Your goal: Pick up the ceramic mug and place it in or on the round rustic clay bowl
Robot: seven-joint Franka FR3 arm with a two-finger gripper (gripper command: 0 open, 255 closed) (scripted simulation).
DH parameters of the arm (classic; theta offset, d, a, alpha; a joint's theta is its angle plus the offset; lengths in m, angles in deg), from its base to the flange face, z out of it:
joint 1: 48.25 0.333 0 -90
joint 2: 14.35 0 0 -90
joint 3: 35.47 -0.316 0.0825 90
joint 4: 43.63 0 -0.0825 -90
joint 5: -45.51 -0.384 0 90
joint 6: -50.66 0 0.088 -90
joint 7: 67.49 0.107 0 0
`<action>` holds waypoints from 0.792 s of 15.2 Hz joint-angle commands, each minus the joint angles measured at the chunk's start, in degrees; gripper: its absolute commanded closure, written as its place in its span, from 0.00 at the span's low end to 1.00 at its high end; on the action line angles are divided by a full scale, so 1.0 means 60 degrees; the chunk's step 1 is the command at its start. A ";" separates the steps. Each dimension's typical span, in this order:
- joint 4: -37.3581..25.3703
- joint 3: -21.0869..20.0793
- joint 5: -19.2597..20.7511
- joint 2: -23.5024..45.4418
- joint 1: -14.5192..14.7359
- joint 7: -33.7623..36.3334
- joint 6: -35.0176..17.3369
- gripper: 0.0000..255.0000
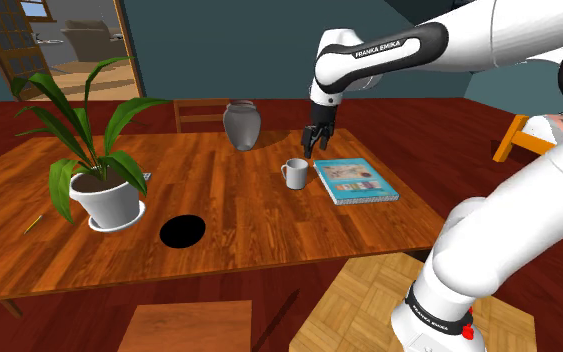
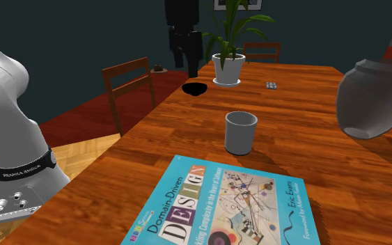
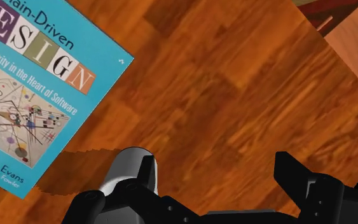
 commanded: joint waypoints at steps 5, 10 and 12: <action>-0.1209 0.0660 -0.0366 0.2166 -0.0134 -0.1003 -0.0710 0.00; -0.2532 0.1018 -0.0937 0.4053 -0.0351 -0.1857 -0.0997 0.00; -0.3150 0.1100 -0.1199 0.4825 -0.0488 -0.2183 -0.1028 0.00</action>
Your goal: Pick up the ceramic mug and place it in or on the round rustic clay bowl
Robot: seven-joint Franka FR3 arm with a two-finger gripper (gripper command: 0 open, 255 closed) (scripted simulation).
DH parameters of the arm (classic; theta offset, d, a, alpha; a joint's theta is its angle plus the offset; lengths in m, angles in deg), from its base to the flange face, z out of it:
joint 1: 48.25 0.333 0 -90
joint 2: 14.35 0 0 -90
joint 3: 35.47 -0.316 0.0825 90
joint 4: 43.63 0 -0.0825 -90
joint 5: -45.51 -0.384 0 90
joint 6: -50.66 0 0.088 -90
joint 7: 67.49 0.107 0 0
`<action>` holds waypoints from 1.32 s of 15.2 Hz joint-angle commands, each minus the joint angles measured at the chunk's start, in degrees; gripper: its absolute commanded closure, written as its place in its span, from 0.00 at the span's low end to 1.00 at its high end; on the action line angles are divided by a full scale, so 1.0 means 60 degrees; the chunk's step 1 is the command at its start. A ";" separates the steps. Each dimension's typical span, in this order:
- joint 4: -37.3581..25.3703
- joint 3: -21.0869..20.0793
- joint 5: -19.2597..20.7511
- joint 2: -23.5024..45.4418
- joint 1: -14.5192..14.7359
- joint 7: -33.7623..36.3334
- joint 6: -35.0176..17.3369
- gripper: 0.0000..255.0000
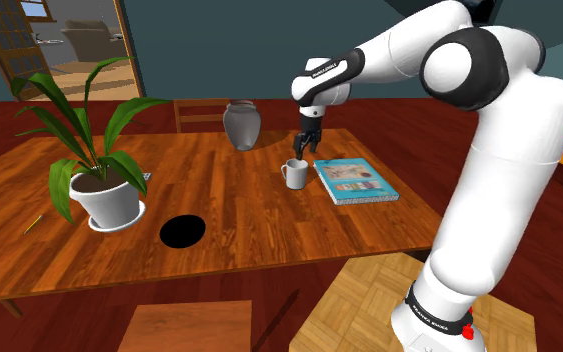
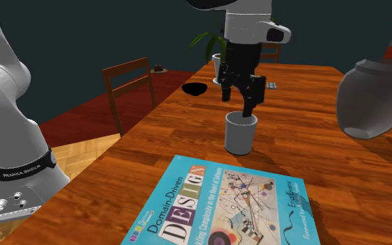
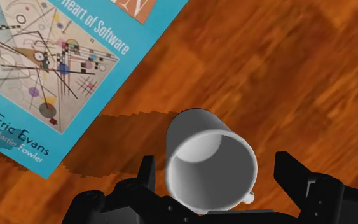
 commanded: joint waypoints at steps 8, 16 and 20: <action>-0.1136 0.0034 -0.0648 0.1862 -0.0366 -0.0684 -0.0446 0.00; -0.0935 -0.0006 -0.0747 0.2066 -0.0373 -0.0747 -0.0839 0.00; -0.0935 -0.0006 -0.0746 0.2065 -0.0373 -0.0747 -0.0838 1.00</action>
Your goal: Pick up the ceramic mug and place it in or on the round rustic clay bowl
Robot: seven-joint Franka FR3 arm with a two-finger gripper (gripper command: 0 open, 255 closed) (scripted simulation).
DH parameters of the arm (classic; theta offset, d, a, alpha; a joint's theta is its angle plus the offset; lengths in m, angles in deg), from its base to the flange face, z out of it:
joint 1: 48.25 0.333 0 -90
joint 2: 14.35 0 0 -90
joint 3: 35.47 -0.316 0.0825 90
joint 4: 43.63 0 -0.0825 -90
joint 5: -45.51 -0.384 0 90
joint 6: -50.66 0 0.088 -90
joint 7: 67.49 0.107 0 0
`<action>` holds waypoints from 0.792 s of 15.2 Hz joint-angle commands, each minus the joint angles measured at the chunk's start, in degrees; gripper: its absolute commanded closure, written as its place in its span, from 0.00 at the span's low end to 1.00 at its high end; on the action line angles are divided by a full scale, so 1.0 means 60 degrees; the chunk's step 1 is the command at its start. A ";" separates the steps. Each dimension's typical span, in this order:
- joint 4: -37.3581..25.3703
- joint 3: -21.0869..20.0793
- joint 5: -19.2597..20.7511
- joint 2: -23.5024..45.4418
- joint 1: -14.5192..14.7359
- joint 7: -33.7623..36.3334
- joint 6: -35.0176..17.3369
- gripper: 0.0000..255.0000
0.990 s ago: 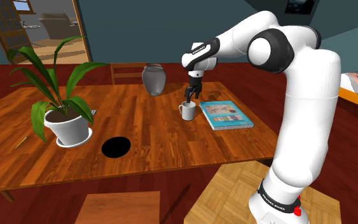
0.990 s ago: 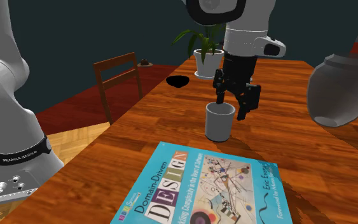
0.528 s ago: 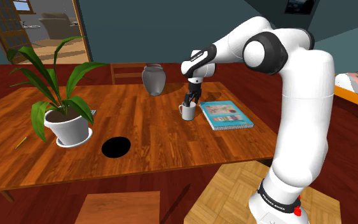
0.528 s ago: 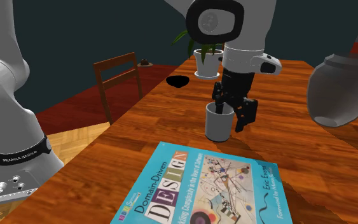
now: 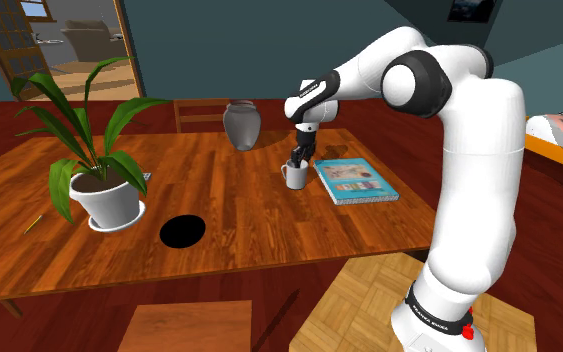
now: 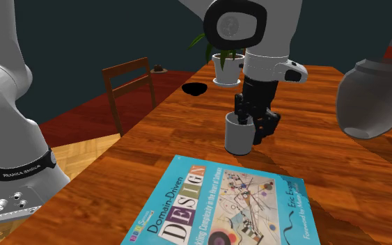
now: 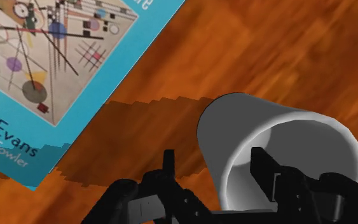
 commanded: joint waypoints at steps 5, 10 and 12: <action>0.0000 0.0000 0.0000 0.0000 0.0000 0.0000 0.0000 1.00; -0.0048 0.0011 0.0030 -0.0063 0.0007 0.0024 0.0106 1.00; -0.0153 0.0030 0.0087 -0.0182 0.0019 0.0070 0.0323 1.00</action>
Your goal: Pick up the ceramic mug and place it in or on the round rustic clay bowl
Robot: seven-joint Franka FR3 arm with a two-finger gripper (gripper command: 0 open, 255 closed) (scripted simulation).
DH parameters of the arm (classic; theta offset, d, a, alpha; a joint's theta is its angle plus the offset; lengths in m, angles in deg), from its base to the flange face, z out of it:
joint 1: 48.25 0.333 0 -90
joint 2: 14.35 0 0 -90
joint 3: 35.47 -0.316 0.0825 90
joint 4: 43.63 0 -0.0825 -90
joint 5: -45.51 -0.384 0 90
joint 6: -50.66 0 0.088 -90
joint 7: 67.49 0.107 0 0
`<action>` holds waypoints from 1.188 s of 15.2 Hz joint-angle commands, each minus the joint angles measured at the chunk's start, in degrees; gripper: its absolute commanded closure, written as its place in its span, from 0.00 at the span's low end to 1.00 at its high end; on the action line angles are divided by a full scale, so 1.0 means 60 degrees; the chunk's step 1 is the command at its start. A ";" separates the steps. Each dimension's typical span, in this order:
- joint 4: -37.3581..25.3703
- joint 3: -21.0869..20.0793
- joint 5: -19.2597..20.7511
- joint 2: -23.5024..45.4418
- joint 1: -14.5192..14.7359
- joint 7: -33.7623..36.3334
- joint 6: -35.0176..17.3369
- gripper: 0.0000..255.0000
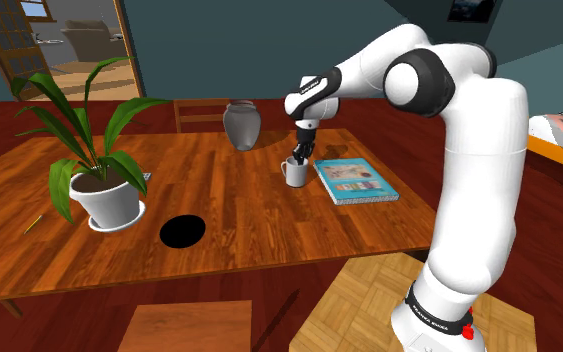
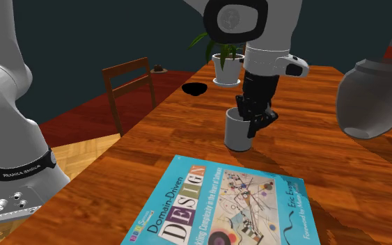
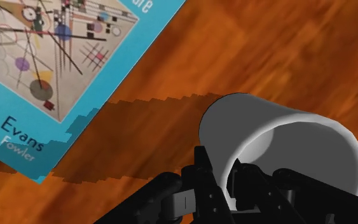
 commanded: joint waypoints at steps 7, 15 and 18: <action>-0.0492 0.0064 0.0195 -0.0407 0.0029 0.0157 0.0870 1.00; -0.1125 0.0105 0.0345 -0.0719 0.0044 0.0296 0.1794 1.00; -0.1402 0.0116 0.0387 -0.0804 0.0045 0.0340 0.2150 1.00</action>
